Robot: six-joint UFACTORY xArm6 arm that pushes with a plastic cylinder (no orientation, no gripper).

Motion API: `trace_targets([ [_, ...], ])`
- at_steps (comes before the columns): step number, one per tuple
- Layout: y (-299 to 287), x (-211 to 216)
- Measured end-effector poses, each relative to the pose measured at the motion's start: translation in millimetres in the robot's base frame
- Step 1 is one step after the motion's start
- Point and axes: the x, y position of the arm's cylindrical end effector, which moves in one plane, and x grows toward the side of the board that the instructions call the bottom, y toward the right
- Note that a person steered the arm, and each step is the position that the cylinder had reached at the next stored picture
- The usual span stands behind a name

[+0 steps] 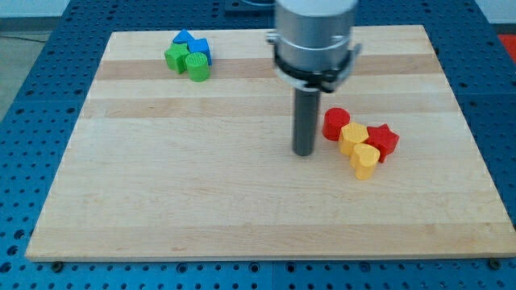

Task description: Separate red circle from yellow hexagon

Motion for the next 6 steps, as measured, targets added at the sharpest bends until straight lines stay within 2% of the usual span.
trace_targets([
  [1, 28.2, 0.0],
  [2, 29.9, -1.9],
  [4, 35.9, -53.1],
  [6, 53.8, -72.8],
])
